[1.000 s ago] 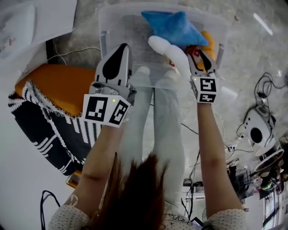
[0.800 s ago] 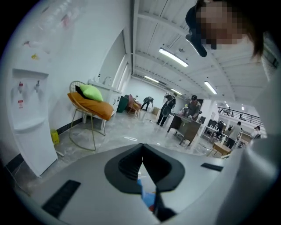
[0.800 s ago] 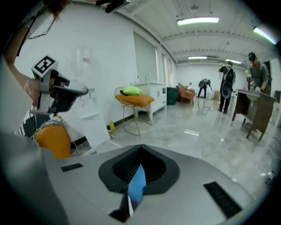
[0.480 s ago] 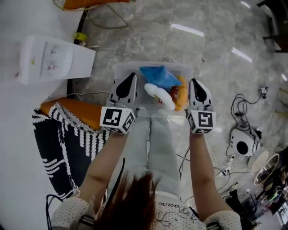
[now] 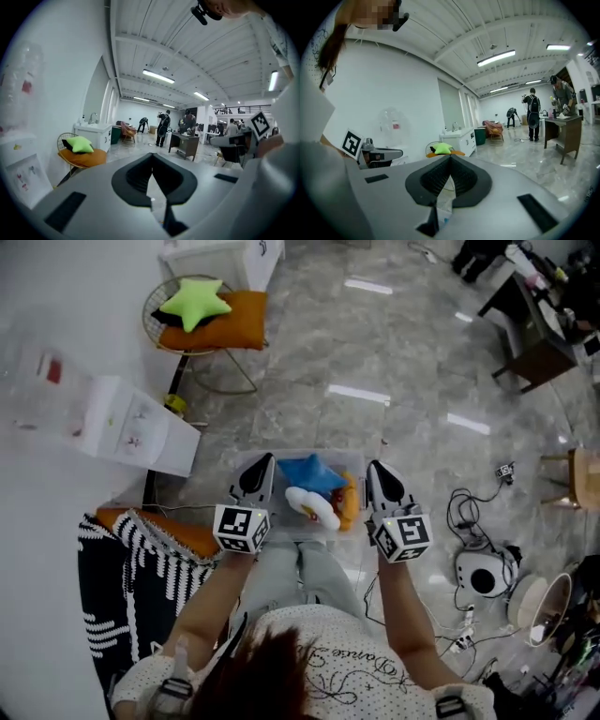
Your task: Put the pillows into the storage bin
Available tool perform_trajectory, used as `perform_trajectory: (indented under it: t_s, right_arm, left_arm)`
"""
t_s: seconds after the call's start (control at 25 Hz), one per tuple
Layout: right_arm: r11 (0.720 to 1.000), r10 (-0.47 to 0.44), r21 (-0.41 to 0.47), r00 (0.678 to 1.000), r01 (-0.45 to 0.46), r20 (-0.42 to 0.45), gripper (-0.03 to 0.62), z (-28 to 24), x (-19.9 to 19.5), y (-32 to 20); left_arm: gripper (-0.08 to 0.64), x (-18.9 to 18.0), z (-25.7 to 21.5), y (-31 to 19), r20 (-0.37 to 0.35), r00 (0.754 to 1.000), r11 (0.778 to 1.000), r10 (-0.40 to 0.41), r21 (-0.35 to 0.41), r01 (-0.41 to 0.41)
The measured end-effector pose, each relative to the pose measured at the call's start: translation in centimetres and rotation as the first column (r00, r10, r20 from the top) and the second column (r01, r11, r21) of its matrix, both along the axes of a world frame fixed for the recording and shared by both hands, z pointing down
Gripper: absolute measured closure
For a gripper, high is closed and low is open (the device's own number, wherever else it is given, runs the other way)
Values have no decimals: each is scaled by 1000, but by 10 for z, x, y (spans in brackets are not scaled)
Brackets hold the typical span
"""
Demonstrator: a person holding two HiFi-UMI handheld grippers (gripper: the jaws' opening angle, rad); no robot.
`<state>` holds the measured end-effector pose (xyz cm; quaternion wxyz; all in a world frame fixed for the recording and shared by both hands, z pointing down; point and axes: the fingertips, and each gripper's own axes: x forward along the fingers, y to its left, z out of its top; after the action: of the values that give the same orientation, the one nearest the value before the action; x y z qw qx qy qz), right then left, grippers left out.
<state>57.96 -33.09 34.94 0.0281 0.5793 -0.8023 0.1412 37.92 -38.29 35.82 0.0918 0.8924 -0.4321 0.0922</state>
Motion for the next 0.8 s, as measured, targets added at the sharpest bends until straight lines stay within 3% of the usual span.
perform_trajectory:
  t_s: [0.32,0.8]
  right_arm:
    - [997,39,74,999,-38,-9,581,-62,18,16]
    - [990,73,121,997,-71,-18,581,-85,32,22]
  left_arm:
    - [558,8,-34,32,-25,1000,999,-2,52,4]
    - [558,19,-75,39,-84,996,991,-3,130,14]
